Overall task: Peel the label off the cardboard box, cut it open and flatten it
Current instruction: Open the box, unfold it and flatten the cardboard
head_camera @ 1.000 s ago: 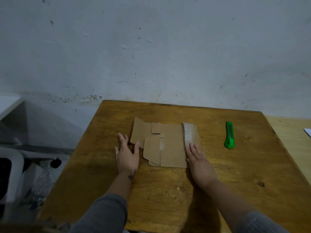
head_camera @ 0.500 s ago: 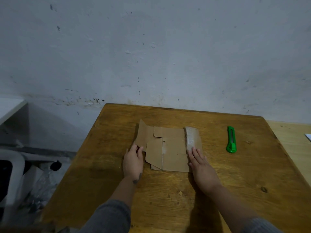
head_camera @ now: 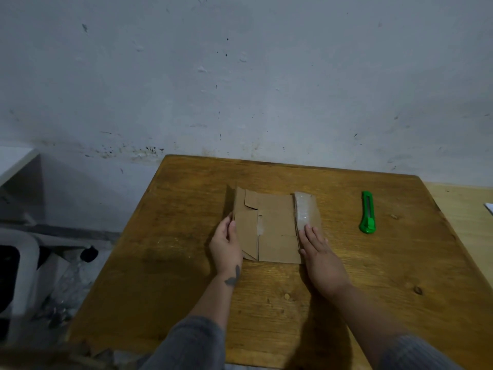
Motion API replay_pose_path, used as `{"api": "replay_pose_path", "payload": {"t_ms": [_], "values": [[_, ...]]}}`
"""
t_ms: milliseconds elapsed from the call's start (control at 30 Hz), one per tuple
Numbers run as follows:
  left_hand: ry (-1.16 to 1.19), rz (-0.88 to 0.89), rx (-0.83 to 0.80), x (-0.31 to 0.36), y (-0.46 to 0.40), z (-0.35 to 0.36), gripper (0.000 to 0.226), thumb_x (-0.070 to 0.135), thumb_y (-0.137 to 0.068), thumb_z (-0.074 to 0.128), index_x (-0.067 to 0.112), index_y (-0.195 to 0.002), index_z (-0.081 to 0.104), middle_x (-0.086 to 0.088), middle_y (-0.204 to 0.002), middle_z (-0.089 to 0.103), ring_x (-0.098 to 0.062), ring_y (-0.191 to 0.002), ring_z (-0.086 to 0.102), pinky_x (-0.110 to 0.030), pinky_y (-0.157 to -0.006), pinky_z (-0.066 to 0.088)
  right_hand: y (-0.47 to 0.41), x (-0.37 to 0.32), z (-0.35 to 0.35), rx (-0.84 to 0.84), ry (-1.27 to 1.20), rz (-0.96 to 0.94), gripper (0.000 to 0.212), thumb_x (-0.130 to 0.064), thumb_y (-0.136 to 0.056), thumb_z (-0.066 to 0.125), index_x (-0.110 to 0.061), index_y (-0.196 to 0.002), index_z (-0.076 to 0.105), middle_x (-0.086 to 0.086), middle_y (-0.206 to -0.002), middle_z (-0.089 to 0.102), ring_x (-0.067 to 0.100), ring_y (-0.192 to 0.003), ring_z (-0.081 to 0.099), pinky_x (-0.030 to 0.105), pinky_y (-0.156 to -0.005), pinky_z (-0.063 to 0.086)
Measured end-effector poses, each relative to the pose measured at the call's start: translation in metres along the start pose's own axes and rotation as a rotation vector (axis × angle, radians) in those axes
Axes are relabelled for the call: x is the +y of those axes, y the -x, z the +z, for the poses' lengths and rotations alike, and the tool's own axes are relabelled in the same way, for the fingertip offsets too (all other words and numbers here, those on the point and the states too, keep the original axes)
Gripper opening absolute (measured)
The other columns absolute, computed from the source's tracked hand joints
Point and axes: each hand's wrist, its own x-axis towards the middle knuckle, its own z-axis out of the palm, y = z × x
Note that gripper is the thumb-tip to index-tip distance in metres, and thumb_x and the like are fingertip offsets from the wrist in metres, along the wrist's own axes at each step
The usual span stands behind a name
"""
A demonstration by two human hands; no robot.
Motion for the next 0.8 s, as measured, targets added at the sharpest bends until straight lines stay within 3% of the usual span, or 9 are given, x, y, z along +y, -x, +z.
{"api": "replay_pose_path", "payload": {"t_ms": [100, 167, 233, 300, 433, 567, 667, 800], "values": [[-0.002, 0.038, 0.017, 0.006, 0.003, 0.006, 0.027, 0.021, -0.098, 0.048, 0.008, -0.117, 0.064, 0.004, -0.101, 0.066, -0.009, -0.091, 0.061, -0.012, -0.073, 0.041, -0.001, 0.000, -0.001, -0.001, -0.008, 0.001, 0.052, -0.026, -0.102, 0.025, -0.018, -0.150, 0.005, 0.000, -0.160, -0.002, 0.016, -0.147, -0.006, 0.031, -0.118, -0.001], [-0.032, 0.094, -0.006, 0.011, 0.006, 0.010, 0.023, 0.023, -0.098, 0.049, 0.010, -0.105, 0.066, 0.007, -0.085, 0.066, -0.002, -0.073, 0.059, -0.012, -0.064, 0.042, -0.001, 0.001, -0.002, -0.001, -0.007, 0.001, 0.052, -0.027, -0.102, 0.025, -0.018, -0.150, 0.007, -0.001, -0.160, -0.001, 0.015, -0.147, -0.005, 0.029, -0.117, -0.001], [-0.095, 0.158, -0.021, 0.016, 0.011, 0.016, 0.023, 0.023, -0.097, 0.051, 0.013, -0.110, 0.067, 0.013, -0.087, 0.062, 0.010, -0.068, 0.051, -0.007, -0.064, 0.041, -0.001, 0.002, -0.003, 0.000, -0.007, -0.006, 0.052, -0.028, -0.102, 0.025, -0.018, -0.150, 0.007, -0.001, -0.160, 0.000, 0.014, -0.147, -0.004, 0.029, -0.117, 0.000], [-0.188, 0.234, -0.035, 0.018, 0.016, 0.020, 0.026, 0.024, -0.097, 0.052, 0.012, -0.114, 0.067, 0.013, -0.092, 0.063, 0.012, -0.068, 0.053, -0.004, -0.062, 0.041, -0.001, 0.003, -0.003, 0.004, -0.021, -0.010, 0.052, -0.029, -0.102, 0.025, -0.019, -0.150, 0.007, -0.001, -0.160, 0.000, 0.013, -0.147, -0.003, 0.029, -0.118, 0.002], [-0.403, 0.401, -0.114, 0.020, 0.022, 0.029, 0.029, 0.031, -0.097, 0.049, 0.020, -0.117, 0.067, 0.004, -0.097, 0.073, -0.004, -0.078, 0.066, -0.018, -0.068, 0.053, -0.001, 0.007, -0.003, 0.031, -0.017, -0.043, 0.053, -0.029, -0.102, 0.027, -0.018, -0.150, 0.009, -0.002, -0.160, 0.004, 0.013, -0.147, 0.001, 0.028, -0.118, 0.003], [-0.591, 0.554, -0.154, 0.026, 0.030, 0.039, 0.032, 0.032, -0.099, 0.047, 0.023, -0.126, 0.061, 0.003, -0.102, 0.073, -0.011, -0.080, 0.069, -0.022, -0.071, 0.054, -0.001, 0.012, -0.001, 0.070, -0.043, -0.077, 0.053, -0.029, -0.101, 0.031, -0.016, -0.149, 0.015, -0.002, -0.159, 0.011, 0.014, -0.147, 0.007, 0.027, -0.118, 0.007], [-0.778, 0.610, -0.230, 0.027, 0.032, 0.050, 0.034, 0.030, -0.100, 0.043, 0.022, -0.131, 0.057, -0.004, -0.105, 0.072, -0.019, -0.082, 0.069, -0.034, -0.071, 0.057, -0.002, 0.014, 0.001, 0.099, -0.060, -0.095, 0.052, -0.028, -0.100, 0.035, -0.013, -0.148, 0.020, 0.000, -0.157, 0.014, 0.016, -0.146, 0.012, 0.029, -0.118, 0.010], [-1.067, 0.628, -0.328, 0.030, 0.036, 0.062, 0.038, 0.025, -0.103, 0.034, 0.021, -0.140, 0.041, -0.006, -0.119, 0.065, -0.022, -0.097, 0.066, -0.034, -0.076, 0.054, -0.002, 0.018, 0.001, 0.094, -0.078, -0.118, 0.053, -0.030, -0.101, 0.032, -0.014, -0.149, 0.017, -0.001, -0.158, 0.013, 0.012, -0.147, 0.008, 0.027, -0.120, 0.008]]}}
